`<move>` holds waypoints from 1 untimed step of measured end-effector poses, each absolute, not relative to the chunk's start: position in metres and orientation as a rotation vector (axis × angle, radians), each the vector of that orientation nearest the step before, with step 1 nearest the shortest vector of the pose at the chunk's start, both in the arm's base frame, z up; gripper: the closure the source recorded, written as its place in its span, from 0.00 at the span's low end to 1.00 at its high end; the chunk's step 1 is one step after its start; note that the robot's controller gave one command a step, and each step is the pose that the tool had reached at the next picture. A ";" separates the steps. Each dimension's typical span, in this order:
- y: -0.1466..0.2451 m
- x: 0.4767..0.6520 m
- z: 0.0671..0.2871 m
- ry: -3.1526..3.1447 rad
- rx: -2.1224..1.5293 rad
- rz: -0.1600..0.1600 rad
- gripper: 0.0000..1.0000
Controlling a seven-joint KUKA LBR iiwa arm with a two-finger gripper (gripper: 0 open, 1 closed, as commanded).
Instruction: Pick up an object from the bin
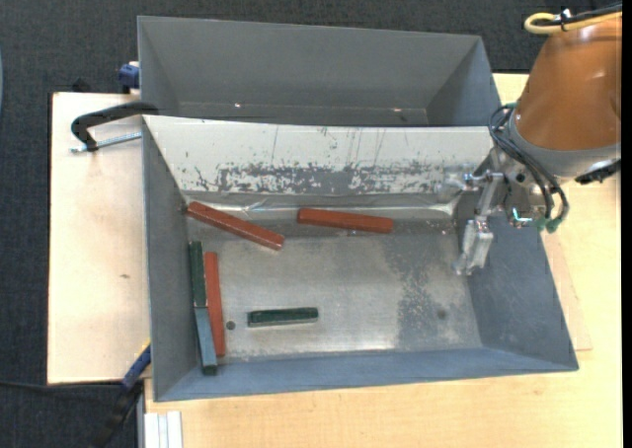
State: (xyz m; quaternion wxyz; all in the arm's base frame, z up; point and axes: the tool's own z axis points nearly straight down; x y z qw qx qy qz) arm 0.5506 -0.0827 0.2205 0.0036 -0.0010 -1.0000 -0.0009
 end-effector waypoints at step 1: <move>-0.082 0.552 0.225 -3.143 0.001 -0.001 1.00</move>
Offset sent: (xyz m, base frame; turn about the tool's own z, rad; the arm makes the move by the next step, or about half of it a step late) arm 0.0000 0.0000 0.0000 0.0000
